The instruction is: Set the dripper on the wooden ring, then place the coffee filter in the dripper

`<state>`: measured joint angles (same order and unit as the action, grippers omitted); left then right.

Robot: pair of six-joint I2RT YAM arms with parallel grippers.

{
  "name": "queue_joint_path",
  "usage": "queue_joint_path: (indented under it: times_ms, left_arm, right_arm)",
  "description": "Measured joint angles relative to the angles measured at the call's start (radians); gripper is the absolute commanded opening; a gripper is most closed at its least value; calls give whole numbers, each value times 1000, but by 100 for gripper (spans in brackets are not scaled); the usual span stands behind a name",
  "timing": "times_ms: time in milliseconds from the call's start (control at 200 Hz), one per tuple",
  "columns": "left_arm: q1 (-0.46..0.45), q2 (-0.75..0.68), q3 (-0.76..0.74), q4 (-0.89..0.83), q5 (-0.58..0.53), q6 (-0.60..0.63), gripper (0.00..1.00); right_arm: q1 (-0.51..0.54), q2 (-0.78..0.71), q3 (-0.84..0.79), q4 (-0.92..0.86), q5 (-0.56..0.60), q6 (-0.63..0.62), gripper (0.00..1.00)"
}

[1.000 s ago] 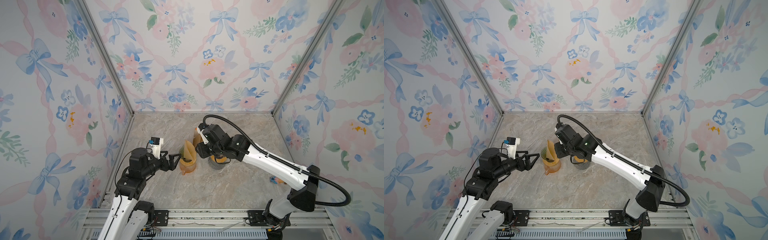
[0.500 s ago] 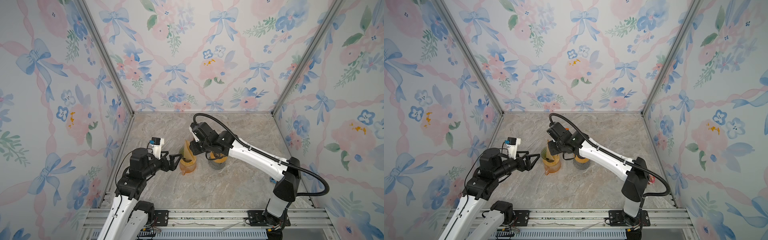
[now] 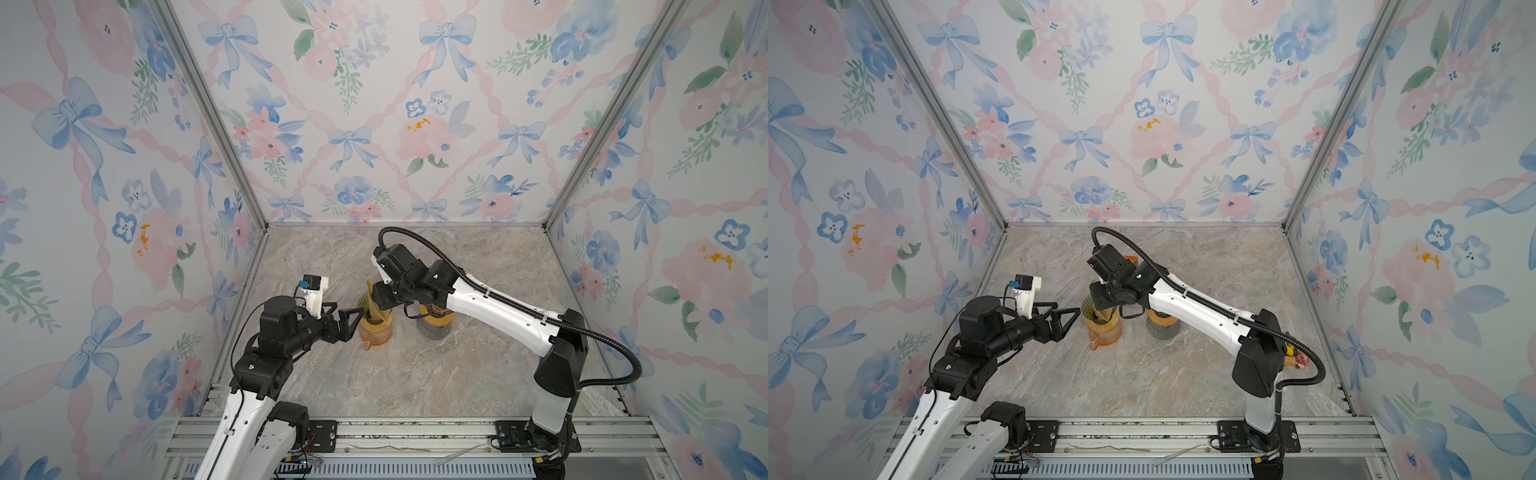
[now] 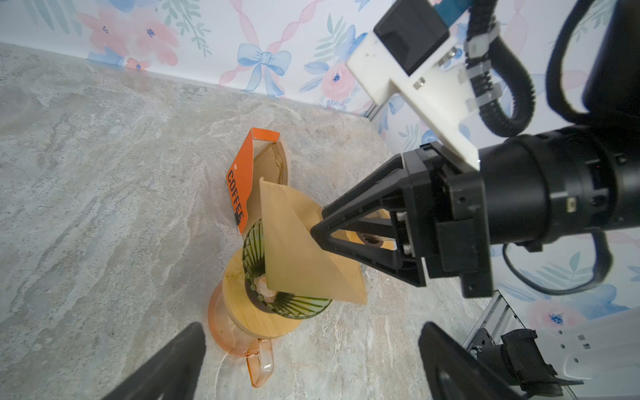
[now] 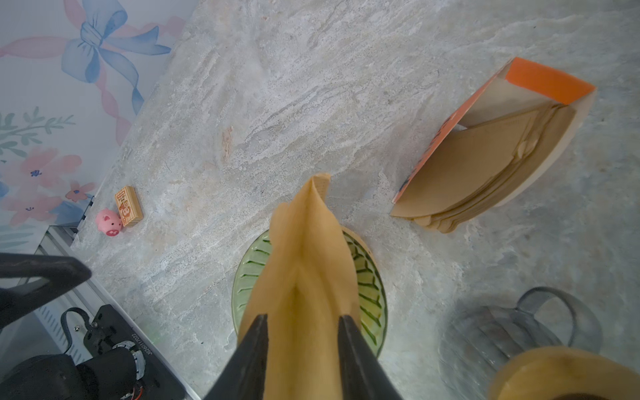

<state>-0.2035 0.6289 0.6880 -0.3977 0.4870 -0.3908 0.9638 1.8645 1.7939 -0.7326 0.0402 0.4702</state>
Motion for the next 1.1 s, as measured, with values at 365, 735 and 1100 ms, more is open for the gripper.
queue_joint_path:
  times_ms: [365,735,1100]
  left_arm:
    - [-4,0,-2,0,0,0,98]
    - [-6,0,-3,0,0,0,98]
    - [-6,-37,-4,0,0,0,98]
  right_arm:
    - [18,76,72,-37,32,-7,38]
    - [45,134,113,-95,89,-34,40]
    - [53,163,125,-126,107,-45,40]
